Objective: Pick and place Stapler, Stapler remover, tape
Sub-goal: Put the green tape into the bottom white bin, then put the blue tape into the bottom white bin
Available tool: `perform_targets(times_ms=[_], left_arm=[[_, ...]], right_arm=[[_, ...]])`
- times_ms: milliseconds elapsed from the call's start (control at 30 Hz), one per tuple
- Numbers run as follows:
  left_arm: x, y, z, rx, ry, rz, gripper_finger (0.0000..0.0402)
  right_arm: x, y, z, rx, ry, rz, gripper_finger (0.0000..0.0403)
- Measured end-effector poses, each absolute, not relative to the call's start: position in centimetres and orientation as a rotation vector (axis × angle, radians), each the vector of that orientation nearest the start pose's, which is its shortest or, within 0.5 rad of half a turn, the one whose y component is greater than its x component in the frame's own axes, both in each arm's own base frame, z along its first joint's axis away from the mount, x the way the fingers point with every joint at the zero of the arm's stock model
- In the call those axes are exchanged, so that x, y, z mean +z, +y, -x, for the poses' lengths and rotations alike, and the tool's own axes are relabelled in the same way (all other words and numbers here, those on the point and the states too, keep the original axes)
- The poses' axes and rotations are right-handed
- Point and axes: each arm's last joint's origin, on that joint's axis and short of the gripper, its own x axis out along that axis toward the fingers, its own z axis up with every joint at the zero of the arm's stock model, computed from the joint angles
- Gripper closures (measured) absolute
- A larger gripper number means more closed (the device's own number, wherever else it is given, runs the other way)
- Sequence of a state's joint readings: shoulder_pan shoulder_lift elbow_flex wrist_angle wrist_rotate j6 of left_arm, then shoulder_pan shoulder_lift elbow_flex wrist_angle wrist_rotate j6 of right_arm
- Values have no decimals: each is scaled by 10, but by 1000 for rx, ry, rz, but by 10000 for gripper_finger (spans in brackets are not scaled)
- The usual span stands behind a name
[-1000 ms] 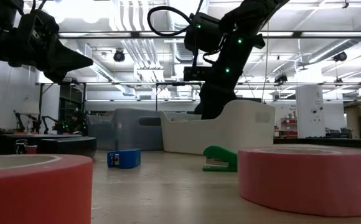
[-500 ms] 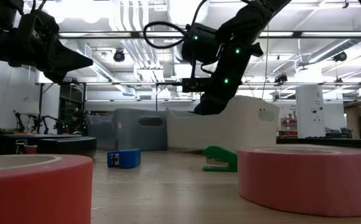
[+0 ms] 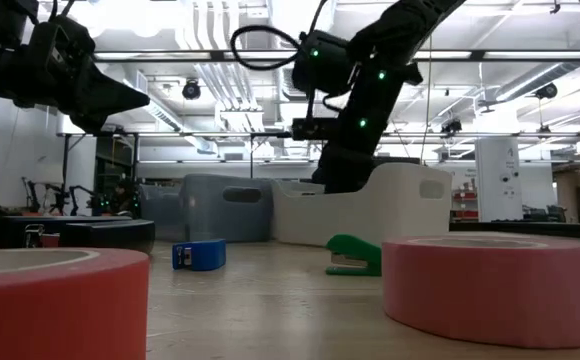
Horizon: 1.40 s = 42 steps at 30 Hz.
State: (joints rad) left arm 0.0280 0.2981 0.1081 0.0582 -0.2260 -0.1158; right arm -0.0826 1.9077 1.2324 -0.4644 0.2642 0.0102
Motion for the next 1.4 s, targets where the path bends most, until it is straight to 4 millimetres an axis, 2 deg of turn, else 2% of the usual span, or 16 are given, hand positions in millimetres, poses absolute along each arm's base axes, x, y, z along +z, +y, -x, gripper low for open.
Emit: perform_targets(times_ms=[200,333,467,700,967,1167,1400], left_arm=[[181,10,-114,261,117,102,378],[181,10,-114,261,117,102,378],[181,10,-114,261,119,102,376],[180,10,-114,262,124,101,378],[180,10,-114,262,126,101,377],[180,10,-114,262,129,101,377],[179,10,-114,262,136,100,378]], right_arm=[[187,-32,-366,-313,1089,84,234],[206,-18,-357,-286,1070,76,233],[224,9,-342,-200,1081,53,231],[238,74,-315,-20,1079,80,240],[226,130,-282,96,1112,109,252],[205,150,-268,109,1148,43,260],[187,169,-264,216,1085,-97,270]])
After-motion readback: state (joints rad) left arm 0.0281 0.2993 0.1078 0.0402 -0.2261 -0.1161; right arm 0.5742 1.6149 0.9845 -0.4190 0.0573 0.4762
